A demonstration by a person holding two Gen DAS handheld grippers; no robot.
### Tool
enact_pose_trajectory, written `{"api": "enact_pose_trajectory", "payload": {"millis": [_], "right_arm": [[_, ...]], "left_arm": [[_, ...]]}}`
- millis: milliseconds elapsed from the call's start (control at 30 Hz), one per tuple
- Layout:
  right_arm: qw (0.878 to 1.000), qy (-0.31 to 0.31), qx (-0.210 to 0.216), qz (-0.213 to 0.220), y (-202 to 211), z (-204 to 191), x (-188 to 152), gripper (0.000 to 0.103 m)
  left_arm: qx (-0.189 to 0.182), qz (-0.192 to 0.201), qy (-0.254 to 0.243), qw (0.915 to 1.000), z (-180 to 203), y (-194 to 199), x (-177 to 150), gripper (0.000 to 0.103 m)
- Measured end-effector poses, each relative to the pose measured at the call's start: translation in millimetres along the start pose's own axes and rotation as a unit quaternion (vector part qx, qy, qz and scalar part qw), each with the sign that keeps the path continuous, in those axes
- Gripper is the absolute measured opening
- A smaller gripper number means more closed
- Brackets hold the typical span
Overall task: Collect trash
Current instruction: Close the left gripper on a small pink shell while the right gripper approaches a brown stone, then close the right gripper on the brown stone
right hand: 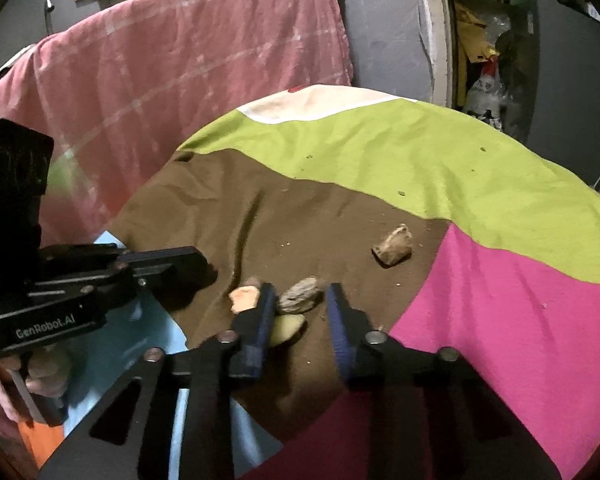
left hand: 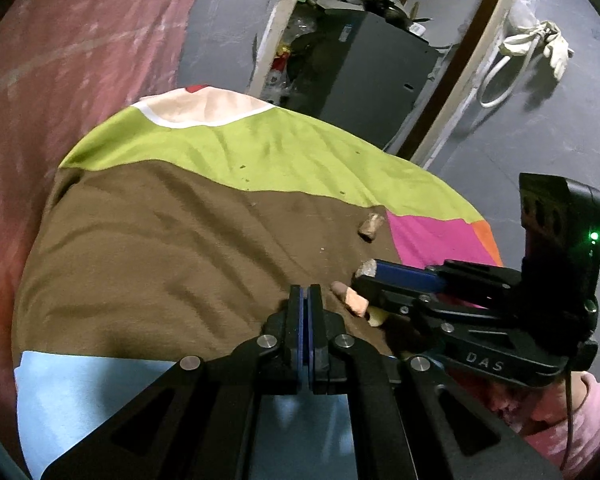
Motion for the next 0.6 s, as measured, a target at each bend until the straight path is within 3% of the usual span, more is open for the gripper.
{"api": "enact_pose_trajectory", "payload": {"millis": [267,400,600], "right_arm": [[0.998,-0.035,-0.019,0.038,26,26,5,0.018],[0.997,-0.039,-0.041,0.049,44,43,2,0.018],[0.996,-0.044,-0.046,0.062,62,50,-4,0.018]], "left_arm": [[-0.027,-0.009,-0.035,0.999,20,-4,-1,0.003],[-0.03,-0.016,-0.063,0.9974,33,-13,-5,0.028],[-0.002,-0.045,-0.098,0.9942,39,-36,-8,0.028]]}}
Point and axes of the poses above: each gripper's, at about its wrist camera, not at the fingertips, and y roughly against the way its jaws point, z to its right, x to its top, the point moved 8 cm from there along -y, roughly the way its jaws point, and after that the axes turned 8 degrees about z, right-handed, at the moved point
